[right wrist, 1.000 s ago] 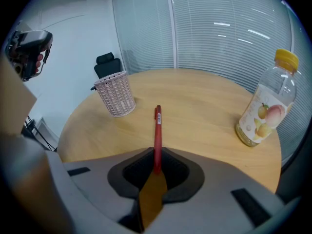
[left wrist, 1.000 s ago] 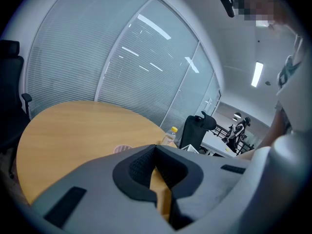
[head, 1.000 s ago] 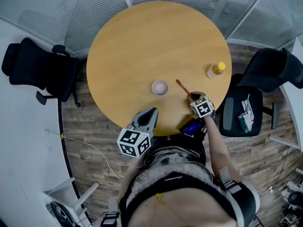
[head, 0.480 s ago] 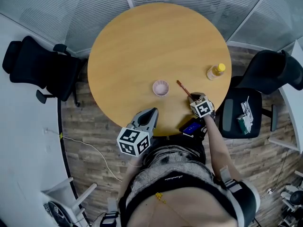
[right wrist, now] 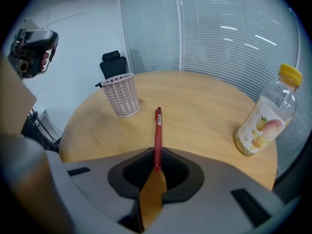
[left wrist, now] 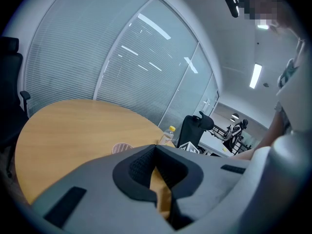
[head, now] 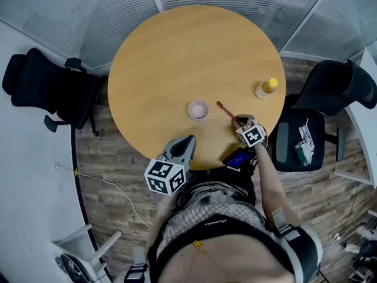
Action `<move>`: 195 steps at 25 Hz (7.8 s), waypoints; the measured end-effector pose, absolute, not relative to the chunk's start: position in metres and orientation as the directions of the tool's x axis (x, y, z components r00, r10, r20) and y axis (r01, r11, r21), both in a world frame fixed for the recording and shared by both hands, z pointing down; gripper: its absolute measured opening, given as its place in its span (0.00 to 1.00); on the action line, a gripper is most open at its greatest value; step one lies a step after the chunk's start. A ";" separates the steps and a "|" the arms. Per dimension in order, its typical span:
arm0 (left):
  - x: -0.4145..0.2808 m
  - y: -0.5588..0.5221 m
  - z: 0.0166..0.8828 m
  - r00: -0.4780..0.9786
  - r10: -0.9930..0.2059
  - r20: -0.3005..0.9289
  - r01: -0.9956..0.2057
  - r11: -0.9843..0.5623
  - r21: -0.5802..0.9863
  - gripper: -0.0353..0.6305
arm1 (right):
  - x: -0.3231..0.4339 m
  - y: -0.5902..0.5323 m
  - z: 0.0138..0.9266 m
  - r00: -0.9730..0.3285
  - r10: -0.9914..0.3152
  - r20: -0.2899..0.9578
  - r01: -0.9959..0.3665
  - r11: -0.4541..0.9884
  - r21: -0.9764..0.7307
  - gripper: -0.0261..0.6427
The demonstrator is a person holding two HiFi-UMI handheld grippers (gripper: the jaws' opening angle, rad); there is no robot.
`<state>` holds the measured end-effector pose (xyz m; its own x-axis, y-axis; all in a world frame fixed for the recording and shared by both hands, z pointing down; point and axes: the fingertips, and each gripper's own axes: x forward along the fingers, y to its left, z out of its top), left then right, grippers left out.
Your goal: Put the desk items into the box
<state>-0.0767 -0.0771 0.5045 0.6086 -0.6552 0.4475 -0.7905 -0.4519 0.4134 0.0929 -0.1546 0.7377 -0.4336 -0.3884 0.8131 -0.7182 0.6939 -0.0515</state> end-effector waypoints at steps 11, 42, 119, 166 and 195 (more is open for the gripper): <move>-0.077 -0.076 0.503 0.617 -0.651 0.442 -0.784 -0.457 0.421 0.05 | 0.098 -0.173 0.691 -0.447 -0.454 0.771 -0.715 0.699 -0.004 0.13; -0.072 -0.098 0.496 0.627 -0.665 0.406 -0.776 -0.485 0.404 0.05 | 0.056 -0.160 0.510 -0.617 -0.618 0.487 -0.727 0.685 -0.053 0.13; -0.126 -0.097 0.509 0.601 -0.689 0.405 -0.788 -0.426 0.445 0.05 | -0.012 -0.152 0.617 -0.426 -0.311 0.850 -0.572 0.820 0.014 0.13; -0.132 -0.105 0.517 0.592 -0.695 0.409 -0.793 -0.409 0.452 0.05 | -0.039 -0.165 0.603 -0.547 -0.356 0.758 -0.582 0.812 -0.039 0.14; -0.081 -0.094 0.445 0.670 -0.692 0.269 -0.738 -0.585 0.336 0.05 | -0.054 -0.110 0.458 -0.833 -0.443 0.332 -0.507 0.851 -0.135 0.07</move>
<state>-0.0812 -0.0937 0.4453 0.6701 -0.6917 0.2693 -0.7385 -0.5846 0.3361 -0.0543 -0.1099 0.4584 -0.8328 -0.4431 0.3318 -0.5067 0.8515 -0.1349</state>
